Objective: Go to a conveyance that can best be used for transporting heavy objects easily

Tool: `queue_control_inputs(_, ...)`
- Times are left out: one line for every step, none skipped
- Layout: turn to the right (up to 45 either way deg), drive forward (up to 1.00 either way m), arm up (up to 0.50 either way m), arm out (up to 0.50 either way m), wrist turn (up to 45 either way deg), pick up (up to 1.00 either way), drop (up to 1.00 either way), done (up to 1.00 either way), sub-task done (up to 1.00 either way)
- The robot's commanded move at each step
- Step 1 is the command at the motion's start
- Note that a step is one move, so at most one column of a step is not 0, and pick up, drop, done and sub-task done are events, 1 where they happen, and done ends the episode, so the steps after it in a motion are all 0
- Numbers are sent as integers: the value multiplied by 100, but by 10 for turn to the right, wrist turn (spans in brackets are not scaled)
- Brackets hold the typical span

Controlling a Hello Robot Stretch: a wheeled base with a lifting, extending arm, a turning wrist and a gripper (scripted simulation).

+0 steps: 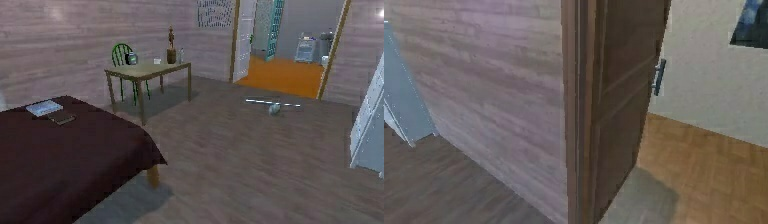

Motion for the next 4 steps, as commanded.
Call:
queue_control_inputs(30,0,0,0,0,0,0,0,0)
queue_control_inputs(120,0,0,0,0,0,0,0,0)
queue_control_inputs(0,10,0,0,0,0,0,0,0)
queue_control_inputs(0,100,0,0,0,0,0,0,0)
